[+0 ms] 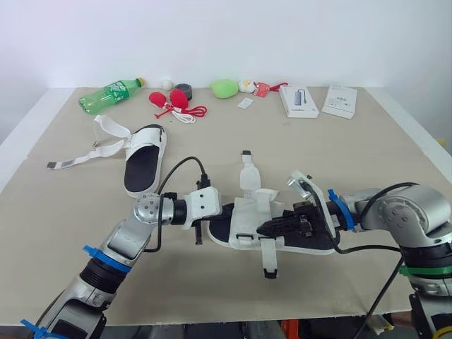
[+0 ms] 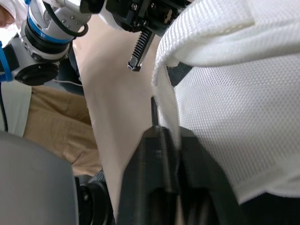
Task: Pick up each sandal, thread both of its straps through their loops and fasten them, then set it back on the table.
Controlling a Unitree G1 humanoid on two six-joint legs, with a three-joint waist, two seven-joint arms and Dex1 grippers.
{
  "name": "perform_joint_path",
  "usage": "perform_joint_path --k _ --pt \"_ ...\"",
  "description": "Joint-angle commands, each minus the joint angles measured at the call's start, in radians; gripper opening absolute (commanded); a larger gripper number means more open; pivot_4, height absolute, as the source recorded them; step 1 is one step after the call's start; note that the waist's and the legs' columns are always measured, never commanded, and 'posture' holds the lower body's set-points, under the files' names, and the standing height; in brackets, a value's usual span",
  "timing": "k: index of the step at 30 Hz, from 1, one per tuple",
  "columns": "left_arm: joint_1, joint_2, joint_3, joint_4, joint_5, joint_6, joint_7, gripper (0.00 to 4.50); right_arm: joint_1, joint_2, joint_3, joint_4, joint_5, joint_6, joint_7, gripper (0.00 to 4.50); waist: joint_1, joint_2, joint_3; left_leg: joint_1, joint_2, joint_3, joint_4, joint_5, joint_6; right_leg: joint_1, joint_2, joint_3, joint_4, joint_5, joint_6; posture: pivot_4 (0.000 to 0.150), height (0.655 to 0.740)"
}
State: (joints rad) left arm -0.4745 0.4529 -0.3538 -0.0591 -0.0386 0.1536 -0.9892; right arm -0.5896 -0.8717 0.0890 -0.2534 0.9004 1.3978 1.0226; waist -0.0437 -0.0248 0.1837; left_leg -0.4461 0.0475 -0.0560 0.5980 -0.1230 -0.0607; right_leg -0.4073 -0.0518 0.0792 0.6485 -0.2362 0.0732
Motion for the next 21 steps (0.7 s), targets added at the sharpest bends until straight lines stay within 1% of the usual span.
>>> perform_joint_path --k 1,2,3,4,5,6,8,10,13,15,17,21 --pt "-0.001 0.002 0.001 -0.016 0.003 -0.003 0.003 0.00 -0.022 -0.047 0.005 -0.016 0.006 -0.054 0.083 1.81 0.000 0.000 0.000 0.000 0.000 0.000 0.000 0.000 0.000 0.000 0.000 0.000 0.000 0.000 0.000 0.150 0.7400" --pt "-0.001 0.002 0.001 -0.018 0.002 -0.003 0.003 0.00 -0.032 -0.068 0.000 0.004 0.003 -0.073 0.120 2.06 0.000 0.000 0.000 0.000 0.000 0.000 0.000 0.000 0.000 0.000 0.000 0.000 0.000 0.000 0.000 0.150 0.7400" --pt "0.000 0.003 0.001 -0.019 0.000 -0.002 0.001 0.00 -0.045 -0.086 -0.008 0.029 0.004 -0.085 0.153 2.46 0.000 0.000 0.000 0.000 0.000 0.000 0.000 0.000 0.000 0.000 0.000 0.000 0.000 0.000 0.000 0.150 0.7400" --pt "0.001 0.004 0.002 -0.021 -0.002 -0.001 0.000 0.00 -0.056 -0.102 -0.015 0.052 0.008 -0.089 0.177 2.77 0.000 0.000 0.000 0.000 0.000 0.000 0.000 0.000 0.000 0.000 0.000 0.000 0.000 0.000 0.000 0.150 0.7400" --pt "0.002 0.006 0.003 -0.024 -0.004 0.000 -0.002 0.00 -0.063 -0.117 -0.021 0.069 0.015 -0.094 0.206 3.34 0.000 0.000 0.000 0.000 0.000 0.000 0.000 0.000 0.000 0.000 0.000 0.000 0.000 0.000 0.000 0.150 0.7400" --pt "0.004 0.009 0.005 -0.026 -0.005 0.000 -0.004 0.00 -0.068 -0.131 -0.027 0.077 0.028 -0.092 0.233 3.43 0.000 0.000 0.000 0.000 0.000 0.000 0.000 0.000 0.000 0.000 0.000 0.000 0.000 0.000 0.000 0.150 0.7400" --pt "0.008 0.016 0.011 -0.032 -0.010 0.003 -0.007 0.00 -0.051 -0.175 -0.032 0.065 0.063 -0.066 0.286 4.18 0.000 0.000 0.000 0.000 0.000 0.000 0.000 0.000 0.000 0.000 0.000 0.000 0.000 0.000 0.000 0.150 0.7400" --pt "0.011 0.024 0.019 -0.039 -0.015 0.008 -0.009 0.00 0.002 -0.231 -0.023 0.019 0.089 -0.048 0.338 4.18 0.001 0.000 0.000 0.000 0.000 0.000 0.000 0.000 0.000 -0.001 0.000 0.000 0.000 0.000 0.000 0.150 0.7400" --pt "0.014 0.036 0.027 -0.043 -0.022 0.013 -0.010 0.00 0.104 -0.295 0.009 -0.056 0.076 -0.081 0.379 4.18 0.005 0.000 0.000 0.000 0.000 0.000 -0.001 -0.003 0.000 0.000 0.000 0.000 0.000 -0.003 0.000 0.150 0.7400" --pt "0.013 0.042 0.027 -0.042 -0.024 0.014 -0.009 0.00 0.179 -0.276 0.033 -0.087 0.016 -0.148 0.332 4.18 0.002 0.000 0.000 0.000 0.000 0.001 -0.001 -0.004 0.000 -0.001 0.000 0.000 0.000 -0.004 0.000 0.150 0.7400" --pt "0.012 0.044 0.027 -0.041 -0.025 0.015 -0.008 0.00 0.221 -0.244 0.045 -0.095 -0.028 -0.196 0.284 4.18 0.002 0.000 0.000 0.000 0.000 0.000 -0.001 -0.004 0.000 0.000 0.000 0.000 0.000 -0.004 0.000 0.150 0.7400" --pt "0.007 0.046 0.027 -0.035 -0.024 0.015 -0.003 0.00 0.224 -0.150 0.021 -0.056 -0.061 -0.243 0.198 4.18 -0.001 0.000 0.000 0.000 0.000 0.001 0.002 -0.004 0.000 0.000 0.000 0.000 0.000 -0.003 0.001 0.150 0.7400"
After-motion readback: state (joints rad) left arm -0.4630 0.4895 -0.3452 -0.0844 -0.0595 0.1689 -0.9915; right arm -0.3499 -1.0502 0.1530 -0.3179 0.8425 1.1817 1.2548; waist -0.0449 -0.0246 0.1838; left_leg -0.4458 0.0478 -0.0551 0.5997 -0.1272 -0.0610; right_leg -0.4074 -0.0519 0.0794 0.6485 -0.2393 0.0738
